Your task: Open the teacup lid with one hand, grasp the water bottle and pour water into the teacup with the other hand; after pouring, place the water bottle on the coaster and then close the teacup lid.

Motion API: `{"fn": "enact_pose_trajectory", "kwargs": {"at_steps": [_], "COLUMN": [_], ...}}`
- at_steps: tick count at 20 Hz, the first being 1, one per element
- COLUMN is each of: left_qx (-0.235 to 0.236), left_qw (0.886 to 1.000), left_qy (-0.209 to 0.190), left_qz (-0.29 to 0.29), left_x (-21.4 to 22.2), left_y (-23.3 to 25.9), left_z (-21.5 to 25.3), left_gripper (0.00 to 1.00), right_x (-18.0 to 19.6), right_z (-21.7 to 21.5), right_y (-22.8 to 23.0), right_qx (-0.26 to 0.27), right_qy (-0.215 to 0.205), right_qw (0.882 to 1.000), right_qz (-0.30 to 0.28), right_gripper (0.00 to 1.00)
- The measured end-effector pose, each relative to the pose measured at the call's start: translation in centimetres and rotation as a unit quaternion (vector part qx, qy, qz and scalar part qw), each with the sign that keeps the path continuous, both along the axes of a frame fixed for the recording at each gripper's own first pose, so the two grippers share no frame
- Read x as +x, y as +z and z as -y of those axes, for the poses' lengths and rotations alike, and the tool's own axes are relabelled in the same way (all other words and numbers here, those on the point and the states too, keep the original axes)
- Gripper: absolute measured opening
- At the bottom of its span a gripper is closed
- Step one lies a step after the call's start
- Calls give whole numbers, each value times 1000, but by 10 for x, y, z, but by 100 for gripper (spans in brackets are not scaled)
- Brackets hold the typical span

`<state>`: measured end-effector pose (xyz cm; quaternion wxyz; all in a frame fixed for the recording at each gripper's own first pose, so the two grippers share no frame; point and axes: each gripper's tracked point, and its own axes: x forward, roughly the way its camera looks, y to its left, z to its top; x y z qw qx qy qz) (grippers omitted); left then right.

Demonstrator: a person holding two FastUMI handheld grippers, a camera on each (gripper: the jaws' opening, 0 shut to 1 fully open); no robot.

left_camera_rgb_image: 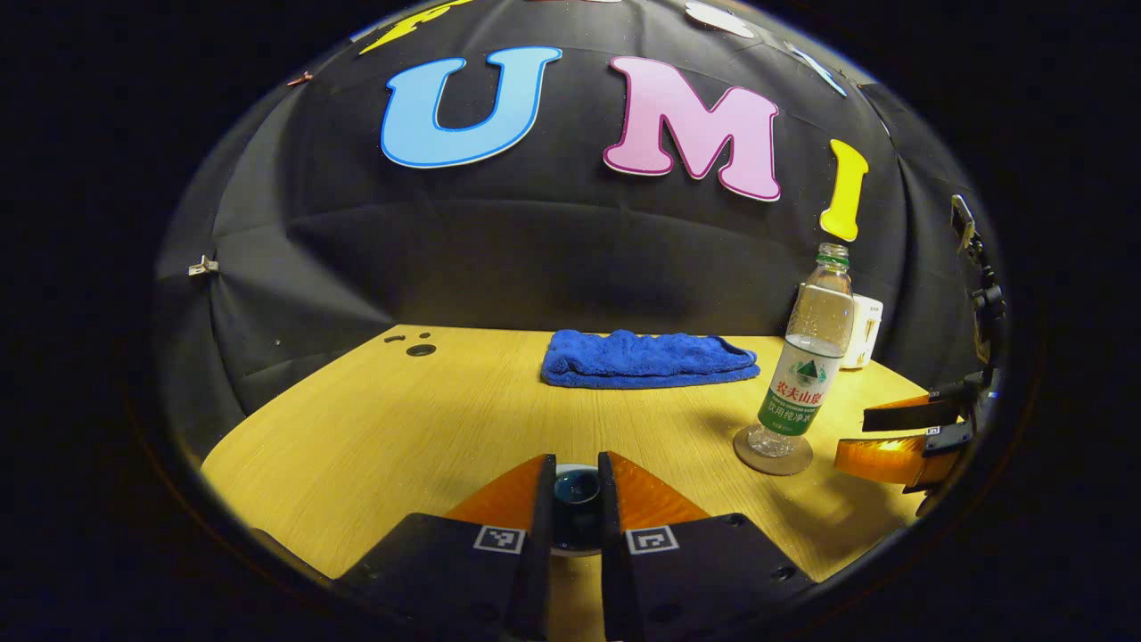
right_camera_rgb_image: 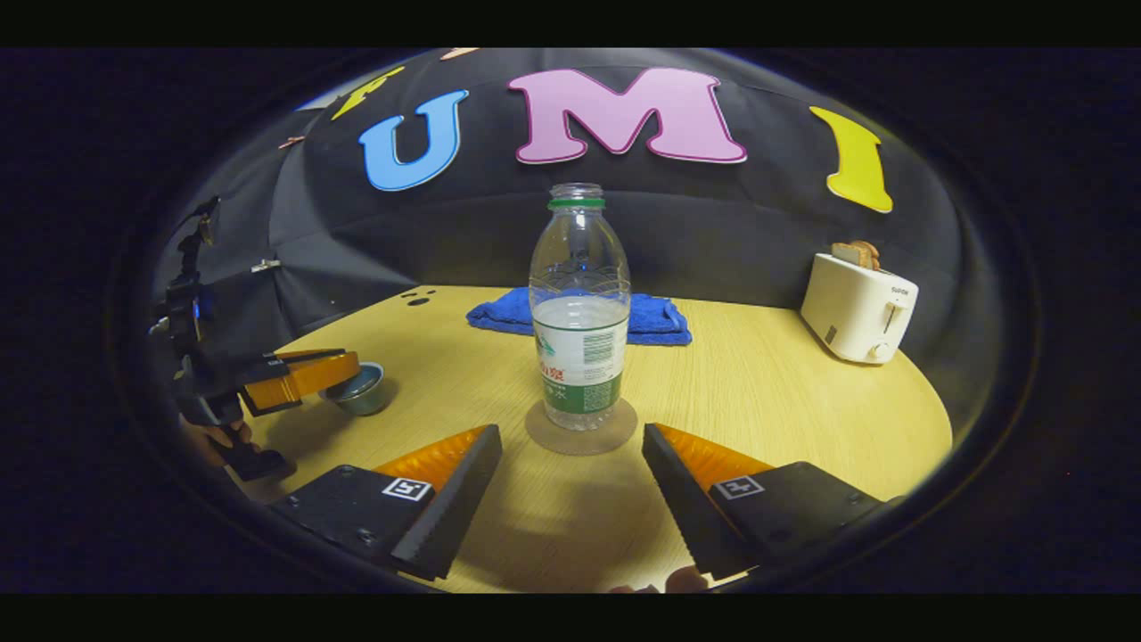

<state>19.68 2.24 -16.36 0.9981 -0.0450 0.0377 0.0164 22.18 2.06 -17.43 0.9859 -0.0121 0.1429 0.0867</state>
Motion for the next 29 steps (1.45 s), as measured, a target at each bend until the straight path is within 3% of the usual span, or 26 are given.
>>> {"fn": "enact_pose_trajectory", "kwargs": {"at_steps": [4, 5, 8, 9, 12, 13, 17, 24, 29], "left_qx": [8, 7, 2, 0, -24, -39, -67, -50, -20], "left_qw": [1000, 1000, 1000, 1000, 1000, 999, 998, 997, 995], "left_qy": [5, 6, 4, 3, 1, 3, 5, 25, 32], "left_qz": [0, 1, 14, 13, 17, 23, 20, 48, 97], "left_x": [1, 1, -6, -11, -31, -40, -77, -145, -189], "left_y": [0, 1, 13, 16, 39, 50, 91, 175, 234], "left_z": [-1, -1, 0, 0, -1, 0, 6, 9, 18], "left_gripper": [27, 33, 39, 63, 79, 95, 95, 95, 95], "right_x": [0, -1, -3, -5, -12, -15, -37, -96, -156], "right_z": [4, 4, 8, 11, 20, 24, 41, 67, 81], "right_y": [-2, -1, 4, 11, 35, 43, 84, 161, 195], "right_qx": [0, 3, 11, 18, 41, 48, 69, 54, 7], "right_qy": [-4, -6, -20, -31, -66, -76, -100, -106, -103], "right_qw": [1000, 1000, 1000, 999, 997, 996, 992, 992, 991], "right_qz": [0, -1, -1, 2, 11, 12, 18, 53, 82], "right_gripper": [98, 98, 98, 98, 98, 98, 99, 99, 99]}}
